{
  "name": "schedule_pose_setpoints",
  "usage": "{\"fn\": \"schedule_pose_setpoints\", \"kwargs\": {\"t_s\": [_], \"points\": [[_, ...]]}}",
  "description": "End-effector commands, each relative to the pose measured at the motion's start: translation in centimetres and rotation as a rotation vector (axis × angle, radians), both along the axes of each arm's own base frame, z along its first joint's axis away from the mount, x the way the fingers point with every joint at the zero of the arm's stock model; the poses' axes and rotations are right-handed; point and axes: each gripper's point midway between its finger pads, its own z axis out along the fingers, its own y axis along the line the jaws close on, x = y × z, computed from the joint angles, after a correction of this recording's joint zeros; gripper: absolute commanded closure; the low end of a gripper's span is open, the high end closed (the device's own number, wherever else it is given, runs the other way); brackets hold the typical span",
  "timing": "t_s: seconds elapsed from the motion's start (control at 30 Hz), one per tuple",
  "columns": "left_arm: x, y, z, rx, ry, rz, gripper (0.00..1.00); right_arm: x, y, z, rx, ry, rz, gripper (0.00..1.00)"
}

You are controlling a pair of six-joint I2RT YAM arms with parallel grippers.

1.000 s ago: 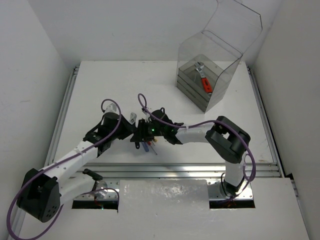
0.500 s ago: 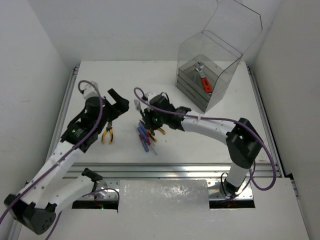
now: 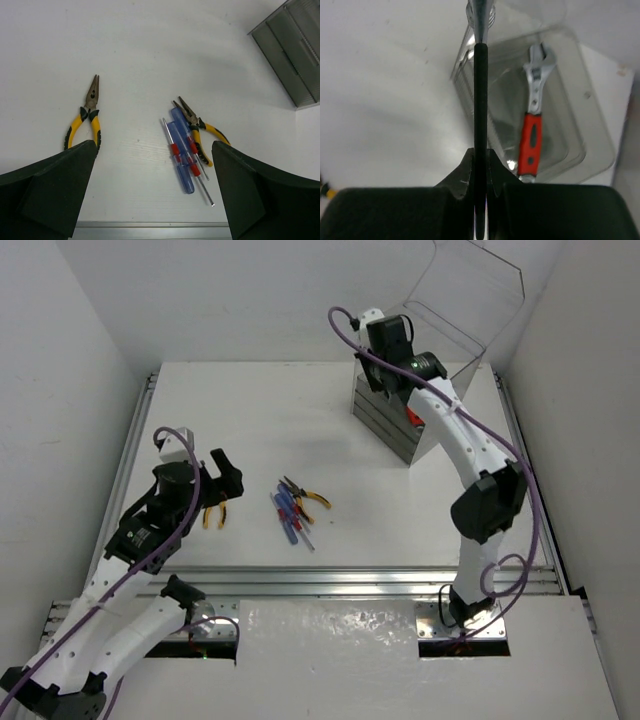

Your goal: Sort the tools into containers

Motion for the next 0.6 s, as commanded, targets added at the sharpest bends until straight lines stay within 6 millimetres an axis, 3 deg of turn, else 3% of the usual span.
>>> {"fn": "schedule_pose_setpoints", "kwargs": {"t_s": [0.0,0.2,0.27,0.3,0.33,0.37,0.47,0.57], "points": [[0.1,-0.7,1.0,0.004,-0.046,-0.056,0.00,3.5,-4.1,0.9,-0.172,-0.025,-0.045,1.00],[0.1,-1.3,1.0,-0.003,-0.051,-0.093,0.00,6.1,-8.4,-0.4,-0.266,-0.030,-0.115,1.00],[0.1,-1.5,1.1,-0.005,-0.056,-0.101,0.00,6.6,-8.8,-0.6,-0.272,-0.037,-0.111,0.98],[0.1,-1.5,1.0,-0.003,-0.051,-0.104,0.00,6.7,-8.9,-0.5,-0.278,-0.041,-0.114,0.93],[0.1,-1.6,0.9,-0.003,-0.049,-0.108,0.00,6.7,-9.0,-0.4,-0.278,-0.041,-0.119,0.79],[0.1,-1.6,0.9,-0.004,-0.050,-0.109,0.00,6.7,-8.9,-0.3,-0.269,-0.041,-0.124,0.42],[0.1,-1.7,1.0,-0.006,-0.054,-0.114,0.00,6.1,-7.8,1.7,-0.196,-0.052,-0.097,0.32],[0.1,-1.7,1.0,-0.006,-0.054,-0.115,0.00,5.1,-7.9,5.7,-0.149,-0.123,-0.106,0.30]]}}
